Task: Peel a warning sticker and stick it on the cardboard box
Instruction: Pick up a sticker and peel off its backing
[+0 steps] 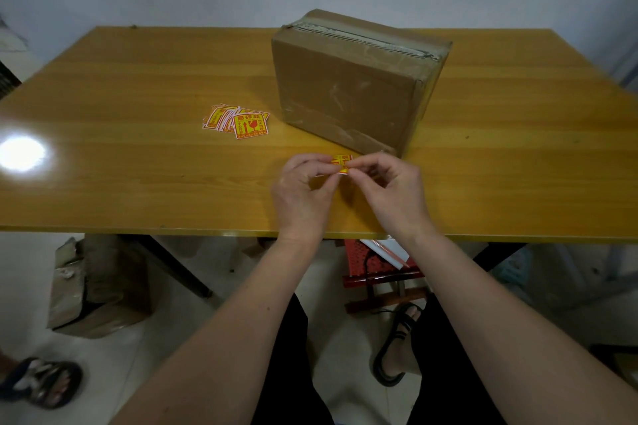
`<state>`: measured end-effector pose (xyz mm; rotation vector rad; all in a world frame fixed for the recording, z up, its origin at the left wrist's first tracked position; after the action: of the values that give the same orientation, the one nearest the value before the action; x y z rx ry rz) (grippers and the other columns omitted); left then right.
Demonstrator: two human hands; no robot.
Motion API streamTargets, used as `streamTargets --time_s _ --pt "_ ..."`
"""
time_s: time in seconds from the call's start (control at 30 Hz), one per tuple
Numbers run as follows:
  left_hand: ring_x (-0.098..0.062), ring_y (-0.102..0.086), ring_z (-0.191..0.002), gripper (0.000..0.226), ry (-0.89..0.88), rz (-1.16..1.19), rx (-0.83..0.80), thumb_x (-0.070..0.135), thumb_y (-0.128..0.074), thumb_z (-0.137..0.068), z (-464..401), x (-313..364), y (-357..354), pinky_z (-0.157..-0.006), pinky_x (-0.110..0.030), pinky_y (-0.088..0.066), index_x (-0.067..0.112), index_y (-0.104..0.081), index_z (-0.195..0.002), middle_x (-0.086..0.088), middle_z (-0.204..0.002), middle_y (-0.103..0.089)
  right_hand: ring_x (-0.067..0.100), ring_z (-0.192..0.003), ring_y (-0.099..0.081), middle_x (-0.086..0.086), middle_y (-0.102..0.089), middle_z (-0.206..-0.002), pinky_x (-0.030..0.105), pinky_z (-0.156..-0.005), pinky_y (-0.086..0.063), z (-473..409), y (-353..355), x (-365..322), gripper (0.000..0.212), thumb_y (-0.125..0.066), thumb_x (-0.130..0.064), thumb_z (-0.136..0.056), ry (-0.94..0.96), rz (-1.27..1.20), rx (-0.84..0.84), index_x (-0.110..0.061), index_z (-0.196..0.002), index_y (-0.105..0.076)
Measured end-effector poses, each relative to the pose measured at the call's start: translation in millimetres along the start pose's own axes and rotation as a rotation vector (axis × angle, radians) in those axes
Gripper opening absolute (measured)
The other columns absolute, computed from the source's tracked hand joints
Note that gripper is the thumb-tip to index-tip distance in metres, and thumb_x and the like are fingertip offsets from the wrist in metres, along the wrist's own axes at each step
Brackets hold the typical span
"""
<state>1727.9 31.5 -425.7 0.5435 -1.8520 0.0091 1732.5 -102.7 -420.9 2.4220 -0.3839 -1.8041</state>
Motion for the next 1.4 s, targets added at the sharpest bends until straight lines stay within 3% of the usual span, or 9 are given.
streamTargets --time_s 0.2,0.4,0.63,0.87,1.13,1.27,1.4 --pt "-0.021 -0.065 -0.091 0.025 0.001 0.048 0.01 0.004 -0.078 -0.069 -1.0 -1.3 -0.8 -0.085 -0.046 -0.054 0.026 -0.071 -0.077 0.004 -0.088 -0.063 0.026 -0.08 -0.065 0.008 -0.07 -0.083 0.037 -0.076 -0.055 -0.6 1.3 3.0 0.019 -0.071 -0.003 -0.078 -0.009 -0.061 0.008 -0.021 -0.086 -0.069" --pt "-0.016 -0.064 -0.094 0.019 0.008 0.024 -0.007 0.009 -0.079 -0.069 -1.5 -1.2 -1.5 -0.087 -0.041 -0.054 0.024 -0.073 -0.078 0.003 -0.093 -0.065 0.015 -0.074 -0.058 0.015 -0.067 -0.084 0.025 -0.07 -0.05 -2.4 1.8 3.0 0.02 -0.07 0.0 -0.077 -0.017 -0.069 -0.003 -0.013 -0.093 -0.067" --pt "-0.007 -0.061 -0.093 0.012 0.002 -0.052 -0.081 0.012 -0.077 -0.073 -1.2 3.1 -1.9 -0.086 -0.025 -0.051 0.021 -0.076 -0.081 0.008 -0.093 -0.063 0.011 -0.074 -0.058 0.004 -0.067 -0.08 0.019 -0.069 -0.05 -2.6 3.7 2.4 0.014 -0.073 -0.006 -0.076 -0.051 -0.084 0.03 -0.014 -0.086 -0.07" --pt "-0.014 -0.068 -0.086 0.017 0.032 0.028 -0.099 0.01 -0.076 -0.073 -0.7 2.6 -3.1 -0.084 -0.039 -0.057 0.024 -0.074 -0.082 0.003 -0.087 -0.069 0.02 -0.083 -0.066 0.006 -0.072 -0.083 0.029 -0.078 -0.054 -1.9 5.2 3.3 0.011 -0.072 -0.01 -0.078 -0.063 -0.027 0.038 -0.02 -0.082 -0.072" --pt "-0.011 -0.068 -0.084 0.027 0.086 0.061 -0.113 0.006 -0.074 -0.076 -0.4 3.0 -2.9 -0.082 -0.025 -0.055 0.032 -0.069 -0.075 0.006 -0.086 -0.068 0.006 -0.076 -0.059 -0.004 -0.064 -0.078 0.023 -0.074 -0.05 -2.8 5.0 3.0 0.017 -0.07 -0.008 -0.08 -0.075 -0.062 0.045 -0.022 -0.089 -0.068" --pt "-0.011 -0.069 -0.086 0.013 0.082 0.015 -0.132 0.011 -0.074 -0.077 -1.2 1.5 -2.8 -0.084 -0.03 -0.057 0.023 -0.074 -0.081 0.001 -0.09 -0.071 0.003 -0.077 -0.061 -0.011 -0.067 -0.08 0.019 -0.072 -0.05 -1.9 5.7 0.4 0.017 -0.068 -0.014 -0.083 -0.056 -0.037 0.041 -0.031 -0.08 -0.067" --pt "-0.007 -0.068 -0.084 0.009 0.1 -0.003 -0.128 0.016 -0.073 -0.078 -1.2 3.2 -1.5 -0.081 -0.026 -0.056 0.022 -0.075 -0.084 0.004 -0.088 -0.072 0.006 -0.075 -0.059 -0.005 -0.064 -0.078 0.02 -0.069 -0.049 -2.7 5.5 2.6 0.014 -0.069 -0.017 -0.081 -0.076 -0.038 0.041 -0.031 -0.082 -0.066"
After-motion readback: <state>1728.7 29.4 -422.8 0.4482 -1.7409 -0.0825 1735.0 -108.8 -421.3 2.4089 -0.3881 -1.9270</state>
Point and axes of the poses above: each hand's wrist, its own z-axis away from the middle knuckle, its own y-axis out of the back of the hand, x = y × z, the point moved 4 cm from there along -z, towards the middle knuckle
